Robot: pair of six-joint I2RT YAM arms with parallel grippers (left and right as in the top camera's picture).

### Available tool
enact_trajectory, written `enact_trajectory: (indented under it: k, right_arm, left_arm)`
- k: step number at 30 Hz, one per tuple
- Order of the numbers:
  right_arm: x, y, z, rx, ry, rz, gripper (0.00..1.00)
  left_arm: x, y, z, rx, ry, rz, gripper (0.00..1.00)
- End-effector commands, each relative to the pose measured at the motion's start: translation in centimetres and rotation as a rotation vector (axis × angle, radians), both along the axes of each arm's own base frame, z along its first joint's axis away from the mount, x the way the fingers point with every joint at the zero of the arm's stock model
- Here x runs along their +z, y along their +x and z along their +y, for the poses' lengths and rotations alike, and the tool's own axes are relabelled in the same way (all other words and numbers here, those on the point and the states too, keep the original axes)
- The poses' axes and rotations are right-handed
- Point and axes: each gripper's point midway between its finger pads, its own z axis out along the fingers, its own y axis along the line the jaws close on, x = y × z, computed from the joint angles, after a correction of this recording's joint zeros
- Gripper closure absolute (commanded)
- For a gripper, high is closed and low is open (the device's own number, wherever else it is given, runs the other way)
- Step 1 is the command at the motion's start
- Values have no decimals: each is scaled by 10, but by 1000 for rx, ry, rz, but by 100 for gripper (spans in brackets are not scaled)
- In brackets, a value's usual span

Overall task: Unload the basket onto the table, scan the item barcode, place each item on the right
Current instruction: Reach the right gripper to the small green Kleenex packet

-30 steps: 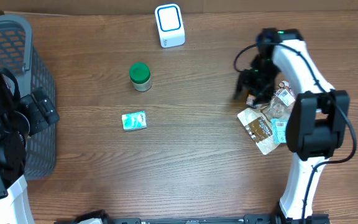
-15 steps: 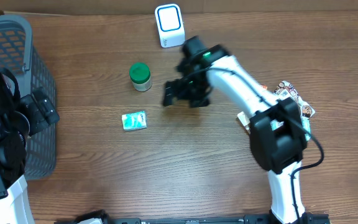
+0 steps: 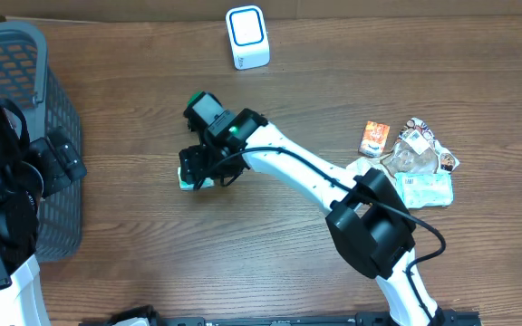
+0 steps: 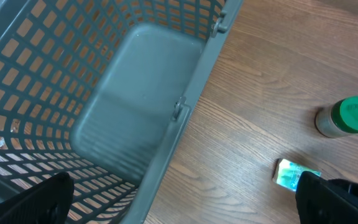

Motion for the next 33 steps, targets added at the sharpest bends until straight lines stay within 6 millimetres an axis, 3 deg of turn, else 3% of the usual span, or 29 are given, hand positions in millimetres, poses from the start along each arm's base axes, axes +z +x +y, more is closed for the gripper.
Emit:
enact_trajectory:
  k: [1, 7, 15, 18, 22, 25, 33]
  right_arm:
    - [24, 17, -7, -145, -1, -40, 39]
    - [21, 16, -2, -142, 11, -40, 42]
    - [38, 17, 53, -50, 151, -202, 44]
    - [26, 28, 62, -79, 126, -285, 42]
    - [-4, 39, 66, -102, 90, -319, 31]
    - [-21, 40, 67, -105, 79, -301, 28]
    - [-37, 24, 52, -82, 12, -216, 23]
  left_arm:
    - [9, -3, 2, 27, 3, -35, 0]
    - [9, -3, 2, 27, 3, -35, 0]
    - [9, -3, 2, 27, 3, -35, 0]
    - [9, -3, 2, 27, 3, -36, 0]
    - [9, -3, 2, 27, 3, -35, 0]
    - [9, -3, 2, 27, 3, -36, 0]
    - [9, -3, 2, 27, 3, -35, 0]
